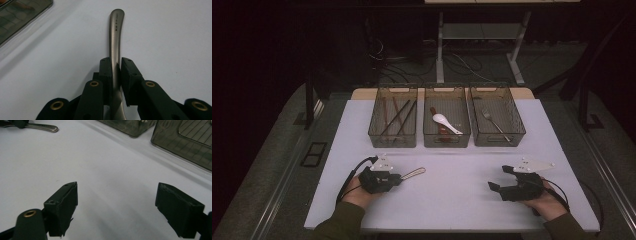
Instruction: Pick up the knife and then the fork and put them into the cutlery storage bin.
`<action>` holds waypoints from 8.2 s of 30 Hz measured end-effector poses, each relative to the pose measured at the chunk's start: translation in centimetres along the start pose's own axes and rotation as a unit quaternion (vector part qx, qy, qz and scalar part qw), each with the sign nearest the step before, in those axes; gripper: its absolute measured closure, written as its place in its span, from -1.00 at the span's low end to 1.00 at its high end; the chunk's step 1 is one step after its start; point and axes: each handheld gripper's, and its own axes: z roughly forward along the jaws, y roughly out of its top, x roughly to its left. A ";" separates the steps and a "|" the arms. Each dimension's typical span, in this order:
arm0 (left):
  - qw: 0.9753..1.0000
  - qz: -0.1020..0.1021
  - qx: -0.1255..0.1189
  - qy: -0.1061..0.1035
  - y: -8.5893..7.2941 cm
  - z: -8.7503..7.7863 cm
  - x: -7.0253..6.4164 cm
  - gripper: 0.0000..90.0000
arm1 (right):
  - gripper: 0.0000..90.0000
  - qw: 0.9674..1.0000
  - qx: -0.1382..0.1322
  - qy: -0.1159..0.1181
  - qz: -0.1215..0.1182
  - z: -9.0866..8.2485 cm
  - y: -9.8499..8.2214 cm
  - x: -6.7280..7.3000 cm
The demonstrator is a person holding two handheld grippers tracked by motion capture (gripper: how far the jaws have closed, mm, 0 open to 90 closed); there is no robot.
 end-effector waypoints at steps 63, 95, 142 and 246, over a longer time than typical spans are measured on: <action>0.964 0.207 -0.030 -0.164 10.8 4.4 -6.0 0.76 | -0.54 0.961 0.095 0.234 -0.111 4.1 7.1 3.4; 0.968 0.160 -0.073 -0.178 10.9 3.3 -6.0 0.73 | 0.86 0.935 0.125 0.285 -0.169 5.8 7.9 4.0; 0.993 -0.060 -0.100 0.001 0.8 -0.4 -2.6 -1.00 | 0.86 0.998 -0.013 0.058 -0.025 -2.4 11.2 -7.1; 0.993 -0.053 -0.103 -0.017 0.6 0.4 -2.5 -1.00 | -0.60 0.995 -0.057 -0.052 0.061 -0.3 10.2 -8.2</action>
